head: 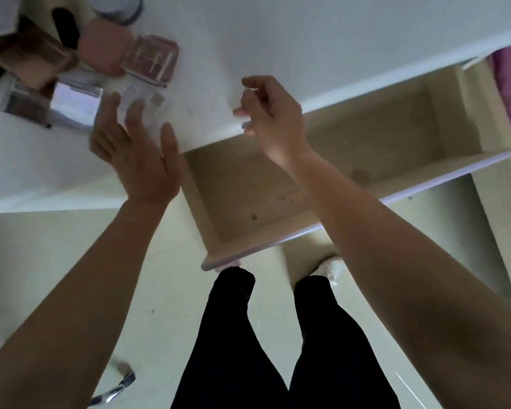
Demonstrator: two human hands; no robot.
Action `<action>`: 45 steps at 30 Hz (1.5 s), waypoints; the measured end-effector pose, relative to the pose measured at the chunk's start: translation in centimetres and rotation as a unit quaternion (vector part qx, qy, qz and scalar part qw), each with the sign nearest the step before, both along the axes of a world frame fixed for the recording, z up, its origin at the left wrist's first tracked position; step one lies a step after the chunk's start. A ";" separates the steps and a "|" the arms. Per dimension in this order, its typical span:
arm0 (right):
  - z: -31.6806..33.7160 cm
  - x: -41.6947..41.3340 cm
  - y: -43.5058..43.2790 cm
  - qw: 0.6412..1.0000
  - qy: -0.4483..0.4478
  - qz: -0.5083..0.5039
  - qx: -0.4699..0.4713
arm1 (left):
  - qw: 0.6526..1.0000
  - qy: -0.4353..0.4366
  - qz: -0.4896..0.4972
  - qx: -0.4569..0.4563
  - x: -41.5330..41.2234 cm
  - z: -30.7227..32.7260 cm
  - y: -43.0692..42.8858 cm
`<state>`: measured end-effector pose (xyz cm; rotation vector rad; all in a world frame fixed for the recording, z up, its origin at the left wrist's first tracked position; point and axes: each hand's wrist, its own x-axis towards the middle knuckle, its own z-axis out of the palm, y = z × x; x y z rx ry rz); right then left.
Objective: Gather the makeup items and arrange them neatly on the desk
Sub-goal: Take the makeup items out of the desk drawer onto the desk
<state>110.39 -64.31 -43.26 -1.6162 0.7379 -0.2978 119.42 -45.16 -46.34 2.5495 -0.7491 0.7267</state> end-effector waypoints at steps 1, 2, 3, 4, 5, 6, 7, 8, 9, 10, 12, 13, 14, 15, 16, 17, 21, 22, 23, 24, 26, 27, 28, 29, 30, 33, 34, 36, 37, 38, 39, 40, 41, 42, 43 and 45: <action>-0.3 -2.2 -1.3 1.000 0.024 0.010 -0.013 | 0.999 0.027 -0.031 0.000 -3.0 -0.2 -1.3; -0.7 -4.8 -2.8 0.996 0.065 0.026 -0.050 | 0.996 0.065 -0.067 0.002 -6.1 0.0 -2.7; -1.1 -7.4 -4.4 0.986 0.122 0.053 -0.105 | 0.987 0.110 -0.115 0.007 -9.0 0.0 -4.0; -1.6 -10.4 -6.3 0.962 0.195 0.095 -0.163 | 0.973 0.154 -0.173 0.017 -12.2 0.2 -5.4; -1.8 -13.6 -7.9 0.927 0.276 0.154 -0.200 | 0.953 0.200 -0.224 0.042 -15.1 0.2 -6.7; -1.7 -16.7 -9.4 0.879 0.354 0.221 -0.230 | 0.928 0.258 -0.253 0.092 -17.8 0.1 -7.9; -1.6 -19.3 -10.5 0.826 0.401 0.288 -0.272 | 0.891 0.339 -0.255 0.161 -20.0 0.2 -9.0; -1.5 -21.1 -11.1 0.784 0.409 0.337 -0.322 | 0.848 0.412 -0.232 0.240 -21.4 -0.1 -9.6; -1.3 -22.4 -11.4 0.763 0.395 0.362 -0.360 | 0.820 0.442 -0.201 0.302 -22.4 -0.6 -10.1; -1.1 -23.0 -11.6 0.761 0.382 0.372 -0.370 | 0.820 0.436 -0.176 0.327 -22.8 -1.0 -10.3; -0.5 -23.2 -11.9 0.758 0.357 0.388 -0.383 | 0.841 0.402 -0.145 0.333 -22.8 -0.6 -10.6; -0.1 -23.1 -12.0 0.748 0.344 0.401 -0.402 | 0.848 0.385 -0.140 0.336 -22.6 -0.3 -10.6; 0.5 -23.2 -12.2 0.739 0.333 0.411 -0.418 | 0.853 0.375 -0.141 0.335 -22.6 0.1 -10.5; 1.1 -23.4 -12.4 0.738 0.328 0.411 -0.423 | 0.854 0.373 -0.146 0.333 -22.8 0.8 -10.4; 1.5 -23.6 -12.6 0.744 0.324 0.401 -0.425 | 0.854 0.372 -0.150 0.332 -23.0 1.4 -10.4; 1.8 -23.9 -12.7 0.750 0.321 0.397 -0.421 | 0.852 0.370 -0.151 0.337 -23.2 2.0 -10.4; 1.3 -24.5 -13.1 0.774 0.282 0.399 -0.403 | 0.840 0.363 -0.146 0.375 -23.4 3.0 -10.4; 1.0 -24.4 -13.3 0.773 0.288 0.400 -0.399 | 0.838 0.362 -0.144 0.382 -23.5 3.0 -10.4; 0.7 -24.4 -13.6 0.773 0.284 0.403 -0.400 | 0.839 0.357 -0.141 0.387 -23.5 3.0 -10.5; 0.5 -24.3 -13.9 0.770 0.278 0.405 -0.408 | 0.840 0.351 -0.138 0.390 -23.4 2.9 -10.5; 0.0 -24.0 -14.4 0.770 0.266 0.398 -0.423 | 0.848 0.339 -0.136 0.384 -23.0 2.7 -10.7; -0.2 -23.6 -14.6 0.776 0.258 0.386 -0.428 | 0.854 0.334 -0.134 0.376 -22.4 2.5 -10.9; -0.4 -23.1 -14.8 0.785 0.248 0.369 -0.432 | 0.860 0.328 -0.134 0.367 -21.8 2.5 -11.1; -0.5 -22.4 -15.0 0.795 0.240 0.352 -0.432 | 0.867 0.322 -0.137 0.354 -20.9 2.5 -11.3; -0.6 -21.7 -15.3 0.804 0.233 0.335 -0.432 | 0.879 0.309 -0.139 0.335 -20.0 2.4 -11.4; -0.8 -19.5 -15.8 0.795 0.203 0.278 -0.500 | 0.921 0.218 -0.106 0.304 -16.8 2.2 -11.9; -0.7 -18.5 -16.0 0.779 0.199 0.263 -0.534 | 0.928 0.200 -0.093 0.300 -15.5 2.2 -11.9; -0.1 -16.1 -16.5 0.749 0.221 0.266 -0.565 | 0.929 0.204 -0.083 0.298 -13.0 2.4 -11.9; 0.2 -14.7 -16.8 0.735 0.244 0.277 -0.569 | 0.922 0.214 -0.084 0.312 -12.0 2.4 -11.8; 0.4 -13.7 -17.2 0.718 0.267 0.290 -0.573 | 0.913 0.217 -0.088 0.333 -11.4 2.4 -11.7; 0.4 -12.7 -17.5 0.702 0.286 0.307 -0.575 | 0.907 0.216 -0.095 0.348 -10.8 2.1 -11.6; 0.2 -12.0 -17.7 0.691 0.294 0.322 -0.576 | 0.908 0.211 -0.101 0.347 -10.6 1.8 -11.6; 0.0 -11.6 -17.9 0.685 0.295 0.328 -0.579 | 0.914 0.201 -0.102 0.337 -10.4 1.6 -11.7; -0.4 -11.4 -18.0 0.681 0.292 0.324 -0.588 | 0.922 0.185 -0.096 0.325 -10.3 1.4 -11.9; -0.7 -11.4 -18.1 0.680 0.287 0.311 -0.599 | 0.928 0.168 -0.083 0.321 -10.1 1.4 -12.3; -1.3 -11.1 -18.2 0.690 0.266 0.271 -0.616 | 0.928 0.142 -0.061 0.340 -8.9 1.7 -13.5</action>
